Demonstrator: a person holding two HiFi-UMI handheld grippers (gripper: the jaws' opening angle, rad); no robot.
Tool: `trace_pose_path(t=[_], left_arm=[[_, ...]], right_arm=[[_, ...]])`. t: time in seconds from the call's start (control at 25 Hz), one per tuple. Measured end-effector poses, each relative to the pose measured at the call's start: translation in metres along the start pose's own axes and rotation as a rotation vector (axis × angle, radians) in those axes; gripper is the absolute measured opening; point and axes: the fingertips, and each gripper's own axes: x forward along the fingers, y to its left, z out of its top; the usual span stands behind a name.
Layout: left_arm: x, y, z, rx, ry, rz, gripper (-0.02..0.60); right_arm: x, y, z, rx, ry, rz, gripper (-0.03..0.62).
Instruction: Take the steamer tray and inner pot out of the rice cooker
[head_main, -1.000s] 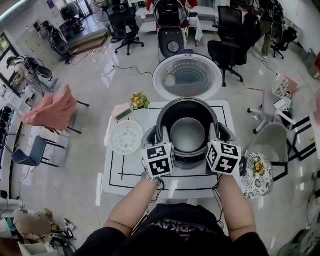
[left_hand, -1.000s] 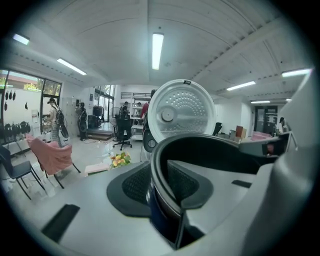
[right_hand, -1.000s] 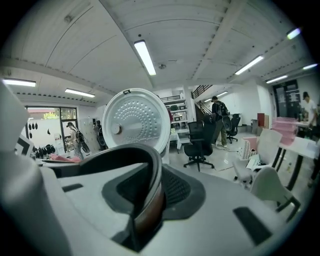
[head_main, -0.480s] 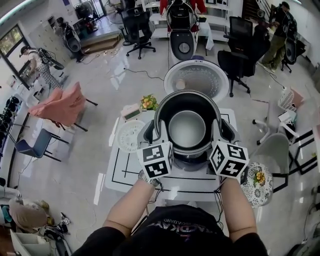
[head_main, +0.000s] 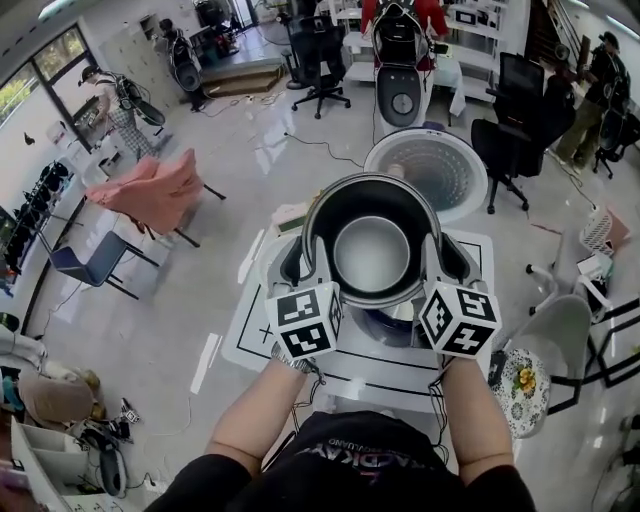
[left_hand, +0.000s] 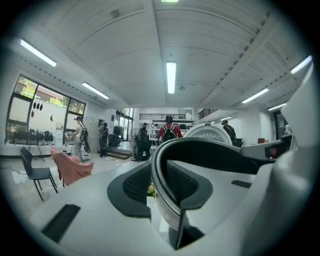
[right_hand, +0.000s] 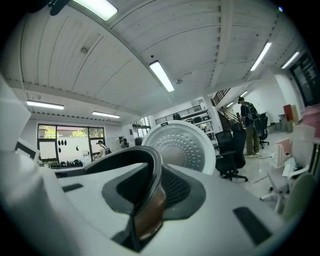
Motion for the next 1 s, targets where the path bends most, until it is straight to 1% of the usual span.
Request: trace_pose_path(t=[0.16,0.36,0.52,0.64,0.8,1.0], left_arm=[[-0.024,0.021,0.008,-0.003,-0.028,0.082,0.097],[-0.065,0.052,0.009,-0.006,-0.043,0.21,0.097],[-0.105,0.088,-0.003,-0.02,-0.019,0.327,0.097],[-0.132,0.114,-0.018,-0.038,0.009,0.398,0.097],[-0.159,0.143,-0.046,-0.068,0.051,0.462,0.097],[-0.181,0.173,-0.087,-0.116,0.107,0.483,0.098]], right_arm=[[0.002,0.025,0.001,-0.003,0.002,0.091,0.086],[0.0,0.065,-0.004,-0.004,0.02,0.228,0.086],[-0.002,0.108,-0.024,0.002,0.068,0.341,0.086],[-0.006,0.139,-0.044,0.005,0.112,0.411,0.086],[-0.009,0.172,-0.075,0.001,0.164,0.47,0.086],[-0.014,0.199,-0.12,0.004,0.237,0.486,0.086]])
